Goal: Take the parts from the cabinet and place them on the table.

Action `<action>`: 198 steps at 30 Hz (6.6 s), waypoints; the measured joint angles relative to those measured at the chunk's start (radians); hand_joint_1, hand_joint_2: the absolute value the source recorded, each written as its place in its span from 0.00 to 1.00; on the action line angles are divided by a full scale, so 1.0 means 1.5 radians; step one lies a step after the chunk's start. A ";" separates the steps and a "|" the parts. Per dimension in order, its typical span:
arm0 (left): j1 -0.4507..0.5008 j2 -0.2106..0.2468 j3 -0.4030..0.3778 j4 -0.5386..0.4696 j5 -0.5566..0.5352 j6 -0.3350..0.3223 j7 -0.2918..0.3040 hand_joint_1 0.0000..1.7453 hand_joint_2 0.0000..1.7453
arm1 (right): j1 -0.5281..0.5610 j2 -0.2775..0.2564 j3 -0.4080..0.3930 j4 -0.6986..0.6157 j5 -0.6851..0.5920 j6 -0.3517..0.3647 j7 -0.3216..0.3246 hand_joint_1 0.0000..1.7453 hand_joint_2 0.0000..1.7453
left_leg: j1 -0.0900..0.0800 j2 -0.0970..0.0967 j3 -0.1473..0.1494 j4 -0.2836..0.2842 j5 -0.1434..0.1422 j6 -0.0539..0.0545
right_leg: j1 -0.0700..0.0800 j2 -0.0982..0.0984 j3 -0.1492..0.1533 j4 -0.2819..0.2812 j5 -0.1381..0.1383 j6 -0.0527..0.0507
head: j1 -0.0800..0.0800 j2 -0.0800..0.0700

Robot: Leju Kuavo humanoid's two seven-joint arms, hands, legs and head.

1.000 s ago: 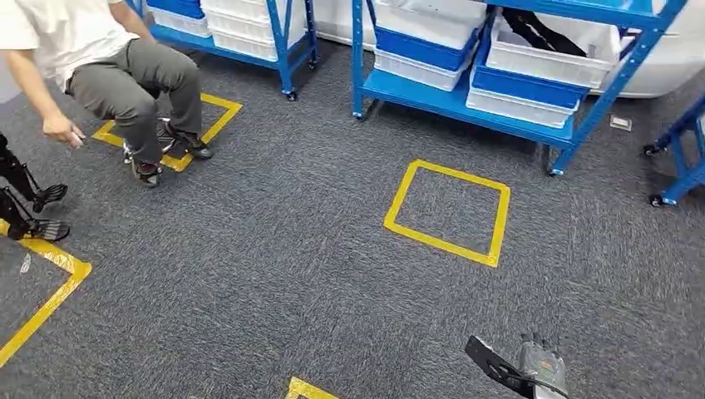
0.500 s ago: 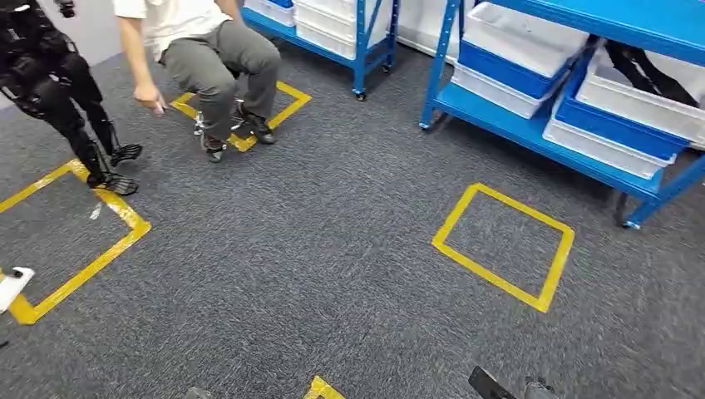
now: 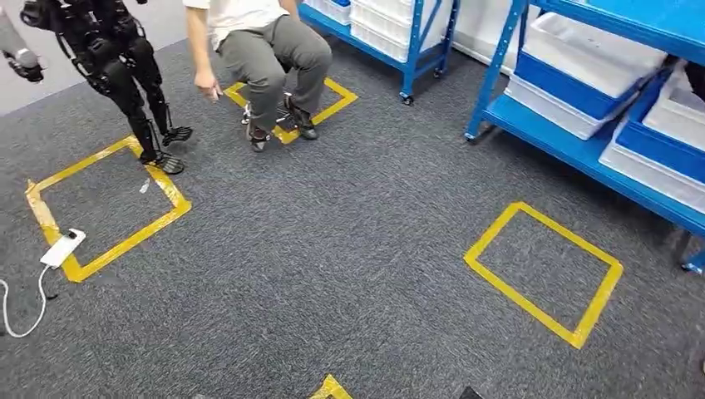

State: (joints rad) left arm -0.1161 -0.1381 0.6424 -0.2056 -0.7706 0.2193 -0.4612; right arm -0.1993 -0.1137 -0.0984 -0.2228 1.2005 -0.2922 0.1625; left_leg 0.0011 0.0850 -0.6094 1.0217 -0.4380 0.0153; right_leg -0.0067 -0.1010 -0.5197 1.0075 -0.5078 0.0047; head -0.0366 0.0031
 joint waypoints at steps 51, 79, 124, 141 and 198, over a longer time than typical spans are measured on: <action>0.008 -0.017 -0.023 0.000 -0.061 -0.020 0.043 0.00 0.00 | 0.026 0.043 -0.041 0.004 0.026 0.023 0.010 0.00 0.00 | 0.021 -0.110 0.028 -0.023 -0.005 -0.018 | -0.024 0.075 -0.014 0.010 0.011 0.023 | 0.009 0.000; 0.005 -0.017 -0.030 0.000 -0.064 -0.021 0.049 0.00 0.00 | 0.027 0.045 -0.042 0.004 0.043 0.036 0.018 0.00 0.00 | -0.012 -0.093 0.033 -0.019 -0.010 0.020 | 0.000 0.075 -0.022 -0.007 0.023 0.018 | 0.010 0.000; 0.007 -0.018 -0.029 0.000 -0.073 -0.021 0.050 0.00 0.00 | 0.028 0.050 -0.070 0.004 0.041 0.021 0.032 0.00 0.00 | 0.007 -0.068 0.001 0.069 -0.047 0.006 | -0.008 0.109 -0.034 0.006 0.033 0.005 | 0.009 0.000; 0.006 -0.019 -0.029 0.000 -0.073 -0.027 0.052 0.00 0.00 | 0.028 0.049 -0.080 0.005 0.037 0.025 0.034 0.00 0.00 | -0.014 0.002 0.049 -0.029 -0.021 0.022 | 0.002 0.018 -0.024 -0.004 0.022 0.022 | 0.014 0.000; 0.011 -0.024 0.001 0.007 -0.084 -0.145 0.173 0.00 0.00 | 0.070 0.099 -0.414 0.010 -0.223 0.084 -0.060 0.00 0.00 | -0.003 -0.022 0.055 -0.031 -0.030 0.027 | -0.009 0.075 -0.130 0.196 -0.050 0.024 | 0.021 0.000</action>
State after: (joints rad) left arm -0.0990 -0.1743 0.6436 -0.1957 -0.8969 0.0019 -0.2018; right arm -0.0943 0.0343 -0.7191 -0.2079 0.8656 -0.1663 0.0729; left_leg -0.0031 0.0526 -0.5273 0.9747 -0.4826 0.0564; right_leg -0.0199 0.0120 -0.7154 1.3009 -0.5830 0.0411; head -0.0057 0.0034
